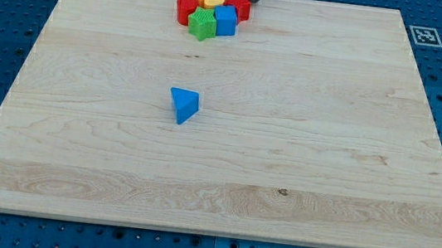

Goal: Move your arm towards center

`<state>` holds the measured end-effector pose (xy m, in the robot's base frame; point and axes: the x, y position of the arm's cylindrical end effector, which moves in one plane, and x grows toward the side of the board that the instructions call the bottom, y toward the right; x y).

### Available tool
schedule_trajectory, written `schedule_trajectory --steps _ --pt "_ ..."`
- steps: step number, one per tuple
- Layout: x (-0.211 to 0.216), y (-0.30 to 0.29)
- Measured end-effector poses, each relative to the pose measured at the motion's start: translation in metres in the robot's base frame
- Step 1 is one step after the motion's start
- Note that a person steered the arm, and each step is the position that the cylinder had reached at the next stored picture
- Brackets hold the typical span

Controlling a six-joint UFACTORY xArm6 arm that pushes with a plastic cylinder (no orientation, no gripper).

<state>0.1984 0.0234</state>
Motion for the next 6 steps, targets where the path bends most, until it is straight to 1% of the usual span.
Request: schedule_trajectory --steps 1,2,3,5,6 --pt "-0.001 0.004" --pt "0.002 0.033" --pt "0.026 0.048" --pt "0.148 0.052" --pt "0.199 0.023"
